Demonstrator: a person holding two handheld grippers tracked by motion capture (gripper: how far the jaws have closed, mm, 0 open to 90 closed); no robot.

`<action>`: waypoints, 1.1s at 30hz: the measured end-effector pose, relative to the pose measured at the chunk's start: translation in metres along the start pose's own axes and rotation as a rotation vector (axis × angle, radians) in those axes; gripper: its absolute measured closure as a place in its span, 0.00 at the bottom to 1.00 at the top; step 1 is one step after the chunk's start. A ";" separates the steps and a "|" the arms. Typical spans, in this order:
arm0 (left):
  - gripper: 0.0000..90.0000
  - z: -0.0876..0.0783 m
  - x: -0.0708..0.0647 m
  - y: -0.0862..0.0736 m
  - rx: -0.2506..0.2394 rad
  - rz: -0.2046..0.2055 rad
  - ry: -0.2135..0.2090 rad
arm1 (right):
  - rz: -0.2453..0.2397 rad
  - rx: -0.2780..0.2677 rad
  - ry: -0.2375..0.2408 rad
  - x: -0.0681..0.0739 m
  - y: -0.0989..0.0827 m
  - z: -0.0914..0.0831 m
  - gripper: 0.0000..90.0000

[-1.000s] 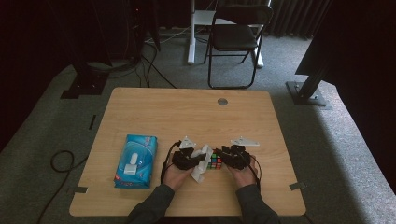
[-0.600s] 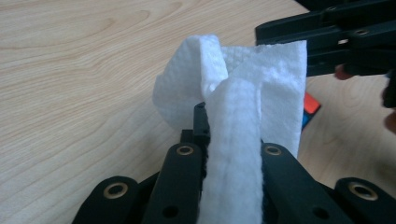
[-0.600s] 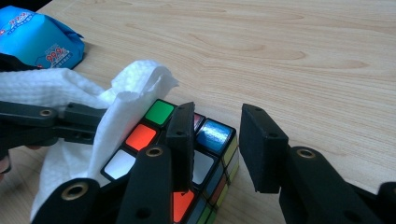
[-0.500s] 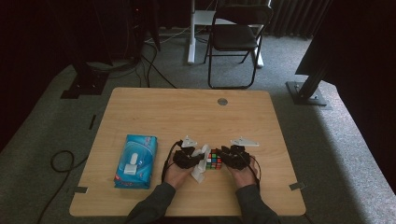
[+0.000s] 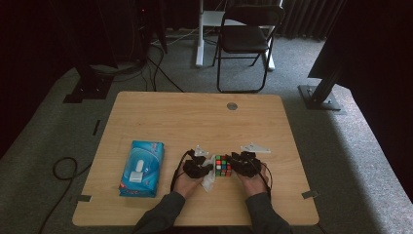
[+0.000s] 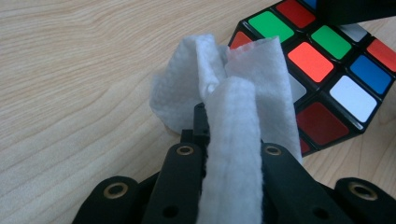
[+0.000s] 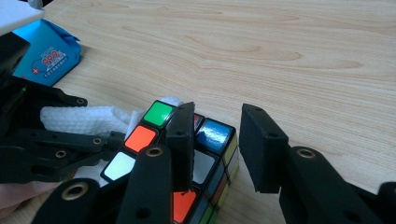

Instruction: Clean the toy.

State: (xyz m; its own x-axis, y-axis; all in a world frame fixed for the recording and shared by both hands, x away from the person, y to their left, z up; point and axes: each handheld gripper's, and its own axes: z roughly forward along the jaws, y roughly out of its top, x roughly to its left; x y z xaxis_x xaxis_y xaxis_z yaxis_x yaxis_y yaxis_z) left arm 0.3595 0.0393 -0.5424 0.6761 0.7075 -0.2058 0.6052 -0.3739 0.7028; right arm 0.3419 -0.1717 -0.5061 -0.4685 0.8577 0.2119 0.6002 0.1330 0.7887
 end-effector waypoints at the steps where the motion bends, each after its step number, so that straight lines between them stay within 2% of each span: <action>1: 0.95 0.000 0.000 0.001 0.003 0.003 0.002 | 0.001 0.000 -0.002 0.000 0.000 0.000 0.73; 10: 0.94 0.002 0.000 0.005 0.007 0.019 0.012 | 0.012 -0.007 -0.007 -0.002 0.000 0.000 0.72; 16: 0.94 -0.019 -0.005 0.010 -0.053 0.009 -0.020 | 0.016 -0.007 -0.004 -0.003 -0.001 0.000 0.71; 24: 0.94 -0.033 -0.012 0.009 -0.094 -0.010 -0.062 | 0.015 -0.008 -0.005 -0.004 -0.001 0.000 0.70; 33: 0.94 -0.028 -0.012 0.004 -0.062 0.007 -0.043 | 0.015 -0.009 -0.005 -0.004 -0.001 0.000 0.70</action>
State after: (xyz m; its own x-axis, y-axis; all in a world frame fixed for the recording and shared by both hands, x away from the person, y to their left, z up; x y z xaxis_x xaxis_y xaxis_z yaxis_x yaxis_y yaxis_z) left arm 0.3417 0.0460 -0.5182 0.6982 0.6782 -0.2290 0.5743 -0.3398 0.7447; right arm 0.3429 -0.1751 -0.5074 -0.4562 0.8620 0.2210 0.6017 0.1158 0.7903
